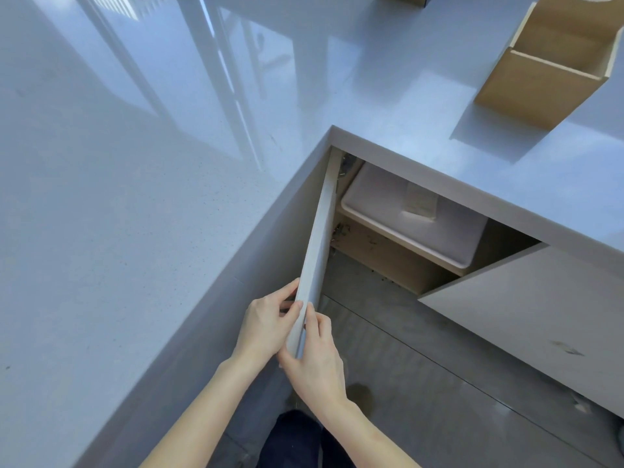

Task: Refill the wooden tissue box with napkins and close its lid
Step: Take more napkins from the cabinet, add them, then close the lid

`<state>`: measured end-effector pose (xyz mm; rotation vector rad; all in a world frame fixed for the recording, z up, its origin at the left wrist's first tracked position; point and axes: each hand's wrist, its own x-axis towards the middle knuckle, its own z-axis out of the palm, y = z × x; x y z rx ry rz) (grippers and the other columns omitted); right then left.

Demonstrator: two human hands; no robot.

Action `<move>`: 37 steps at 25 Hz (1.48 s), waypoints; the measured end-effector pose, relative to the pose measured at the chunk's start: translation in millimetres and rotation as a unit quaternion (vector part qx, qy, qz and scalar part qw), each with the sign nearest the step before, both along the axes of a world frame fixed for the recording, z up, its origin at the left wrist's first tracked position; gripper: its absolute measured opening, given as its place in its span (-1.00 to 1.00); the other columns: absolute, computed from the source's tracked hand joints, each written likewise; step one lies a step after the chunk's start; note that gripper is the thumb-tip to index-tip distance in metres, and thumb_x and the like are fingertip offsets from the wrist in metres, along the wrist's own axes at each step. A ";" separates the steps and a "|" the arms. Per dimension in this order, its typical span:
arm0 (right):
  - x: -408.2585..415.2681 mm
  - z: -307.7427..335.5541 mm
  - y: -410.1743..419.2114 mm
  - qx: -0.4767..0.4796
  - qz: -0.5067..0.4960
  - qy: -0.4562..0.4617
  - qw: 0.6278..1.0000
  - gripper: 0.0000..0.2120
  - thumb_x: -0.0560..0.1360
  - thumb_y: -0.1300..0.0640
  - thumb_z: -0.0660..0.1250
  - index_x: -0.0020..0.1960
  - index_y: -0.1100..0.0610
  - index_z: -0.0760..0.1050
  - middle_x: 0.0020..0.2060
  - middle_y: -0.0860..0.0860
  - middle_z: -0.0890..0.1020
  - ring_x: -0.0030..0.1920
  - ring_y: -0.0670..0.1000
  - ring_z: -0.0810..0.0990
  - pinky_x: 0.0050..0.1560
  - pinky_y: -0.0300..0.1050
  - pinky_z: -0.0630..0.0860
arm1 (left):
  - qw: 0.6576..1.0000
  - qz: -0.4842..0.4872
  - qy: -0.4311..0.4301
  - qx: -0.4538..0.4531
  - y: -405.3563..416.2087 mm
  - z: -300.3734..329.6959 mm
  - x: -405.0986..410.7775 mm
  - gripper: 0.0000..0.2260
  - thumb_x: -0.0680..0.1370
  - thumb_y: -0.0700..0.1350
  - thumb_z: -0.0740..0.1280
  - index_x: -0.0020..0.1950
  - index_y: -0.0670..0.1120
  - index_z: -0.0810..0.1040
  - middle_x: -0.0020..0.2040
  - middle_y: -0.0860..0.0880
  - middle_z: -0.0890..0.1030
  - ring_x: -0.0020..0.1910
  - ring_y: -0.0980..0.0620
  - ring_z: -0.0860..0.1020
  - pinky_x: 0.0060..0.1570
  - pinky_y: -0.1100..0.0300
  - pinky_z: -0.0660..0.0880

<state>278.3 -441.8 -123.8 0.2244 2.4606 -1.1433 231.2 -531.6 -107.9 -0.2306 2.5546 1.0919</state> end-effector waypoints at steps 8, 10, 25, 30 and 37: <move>-3.2 -2.8 47.2 -0.046 0.031 -0.012 0.998 -0.41 0.54 -0.10 0.16 0.50 0.05 0.10 0.45 -0.07 0.28 0.42 -0.09 0.30 0.41 -0.12 0.32 | 0.981 -0.089 0.118 -0.124 20.1 1.7 8.9 -0.60 0.57 -0.13 0.19 0.42 -0.12 0.31 0.40 -0.04 0.40 0.40 0.03 0.36 0.36 0.27 0.19; -5.3 -4.8 69.7 -0.026 0.023 -0.002 0.999 -0.43 0.55 -0.07 0.15 0.50 0.07 0.12 0.47 -0.06 0.27 0.45 -0.09 0.26 0.46 -0.12 0.22 | 0.964 -0.129 0.144 -0.184 29.2 0.6 6.2 -0.60 0.53 -0.08 0.15 0.33 -0.19 0.42 0.32 -0.12 0.50 0.31 -0.04 0.48 0.35 0.21 0.23; -43.9 -7.3 162.7 0.234 0.081 0.008 0.969 -0.40 0.55 -0.12 0.12 0.52 0.00 0.04 0.54 -0.05 0.07 0.54 -0.01 -0.06 0.51 0.04 -0.19 | 0.905 -0.297 0.071 -0.297 106.5 3.0 -39.6 -0.45 0.60 0.07 -0.01 0.52 -0.07 -0.12 0.56 -0.05 -0.06 0.53 -0.06 -0.12 0.48 -0.04 -0.16; -62.7 -7.5 168.4 0.251 0.063 -0.006 0.966 -0.40 0.54 -0.13 0.13 0.51 -0.01 0.04 0.54 -0.03 0.06 0.55 0.02 -0.06 0.51 0.07 -0.18 | 0.907 -0.311 0.049 -0.279 111.9 -3.6 -62.9 -0.44 0.60 0.08 0.00 0.52 -0.06 -0.13 0.56 -0.07 -0.06 0.53 -0.09 -0.12 0.47 -0.06 -0.18; -99.3 -9.9 165.1 0.240 0.017 -0.001 0.971 -0.39 0.53 -0.09 0.15 0.50 0.03 0.06 0.53 0.00 0.10 0.54 0.03 -0.02 0.51 0.07 -0.15 | 0.910 -0.327 0.074 -0.246 117.3 -10.8 -114.2 -0.44 0.58 0.07 0.04 0.52 -0.08 -0.07 0.55 -0.08 0.02 0.52 -0.09 -0.04 0.47 -0.06 -0.14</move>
